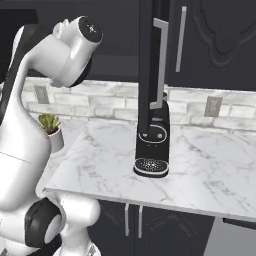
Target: Pick up the bowls from the cabinet and place each bowl in front of a stool on the dining counter.
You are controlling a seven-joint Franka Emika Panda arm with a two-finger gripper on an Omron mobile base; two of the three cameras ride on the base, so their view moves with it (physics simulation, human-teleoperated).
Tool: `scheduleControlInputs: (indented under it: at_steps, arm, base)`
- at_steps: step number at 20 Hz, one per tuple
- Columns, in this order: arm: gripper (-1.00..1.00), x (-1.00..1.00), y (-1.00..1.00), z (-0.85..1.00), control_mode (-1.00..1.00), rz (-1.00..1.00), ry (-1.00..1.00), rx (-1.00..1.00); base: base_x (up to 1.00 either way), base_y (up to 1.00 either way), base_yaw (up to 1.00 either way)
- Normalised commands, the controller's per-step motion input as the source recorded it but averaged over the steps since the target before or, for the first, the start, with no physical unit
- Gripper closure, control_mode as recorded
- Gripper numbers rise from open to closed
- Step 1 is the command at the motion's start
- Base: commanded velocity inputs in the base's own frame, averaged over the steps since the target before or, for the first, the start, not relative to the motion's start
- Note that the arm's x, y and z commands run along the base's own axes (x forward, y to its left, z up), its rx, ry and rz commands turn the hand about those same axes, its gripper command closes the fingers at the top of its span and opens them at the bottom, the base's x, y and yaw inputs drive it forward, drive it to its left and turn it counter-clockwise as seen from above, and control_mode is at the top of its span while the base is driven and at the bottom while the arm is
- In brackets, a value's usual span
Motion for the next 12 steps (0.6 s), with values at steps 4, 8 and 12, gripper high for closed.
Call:
scheduleControlInputs:
  at_steps: [4,8,12]
  arm:
    - [-1.00,0.85,0.06,0.42,-1.00,0.00,0.10,0.00]
    - [-1.00,0.86,0.02,0.18,-1.00,0.00,0.16,0.00]
    - [-1.00,0.74,0.23,-0.06,-1.00,0.00,0.13,0.00]
  base:
    - [0.00,0.00,0.00]
    - [0.00,0.00,0.00]
    - [0.00,0.00,0.00]
